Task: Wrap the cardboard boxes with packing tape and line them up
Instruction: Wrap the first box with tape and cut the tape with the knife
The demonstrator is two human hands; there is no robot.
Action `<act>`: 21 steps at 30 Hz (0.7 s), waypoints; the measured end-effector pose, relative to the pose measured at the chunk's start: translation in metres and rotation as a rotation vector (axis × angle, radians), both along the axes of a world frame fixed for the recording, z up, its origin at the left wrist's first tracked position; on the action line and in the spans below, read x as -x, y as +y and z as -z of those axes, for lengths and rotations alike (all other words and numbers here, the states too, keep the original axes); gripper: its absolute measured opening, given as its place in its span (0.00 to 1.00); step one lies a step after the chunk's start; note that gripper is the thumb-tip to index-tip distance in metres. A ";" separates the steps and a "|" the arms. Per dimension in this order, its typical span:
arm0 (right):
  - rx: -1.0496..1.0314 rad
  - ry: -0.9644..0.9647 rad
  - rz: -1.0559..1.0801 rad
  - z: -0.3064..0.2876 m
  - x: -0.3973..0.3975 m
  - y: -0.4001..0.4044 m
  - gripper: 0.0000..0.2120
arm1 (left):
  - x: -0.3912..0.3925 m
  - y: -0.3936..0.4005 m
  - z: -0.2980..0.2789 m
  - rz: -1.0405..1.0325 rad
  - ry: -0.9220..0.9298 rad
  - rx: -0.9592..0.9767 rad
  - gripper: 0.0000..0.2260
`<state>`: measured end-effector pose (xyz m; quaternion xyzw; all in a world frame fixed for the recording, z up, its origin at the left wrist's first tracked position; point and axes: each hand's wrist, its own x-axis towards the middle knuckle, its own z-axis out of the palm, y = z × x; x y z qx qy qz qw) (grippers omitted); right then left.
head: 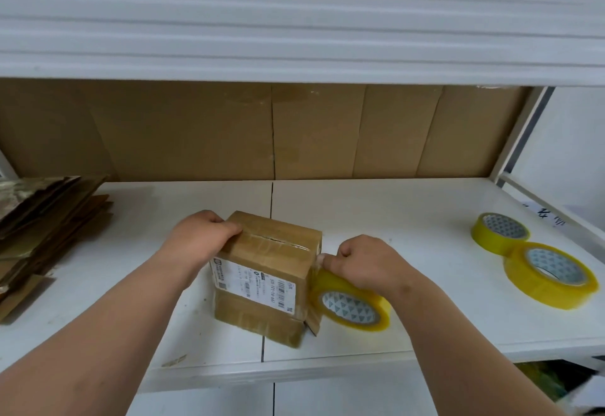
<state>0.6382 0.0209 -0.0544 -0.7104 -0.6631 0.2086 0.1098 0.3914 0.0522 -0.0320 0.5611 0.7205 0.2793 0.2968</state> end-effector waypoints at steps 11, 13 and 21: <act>0.039 0.135 0.034 0.007 0.010 -0.009 0.25 | -0.015 -0.002 -0.004 0.063 -0.116 0.056 0.16; 0.041 0.178 0.040 0.009 0.013 -0.011 0.26 | -0.010 -0.002 -0.001 0.032 -0.246 0.045 0.10; 0.123 0.249 0.007 0.005 0.017 -0.010 0.17 | 0.001 0.008 0.007 -0.022 -0.246 -0.019 0.06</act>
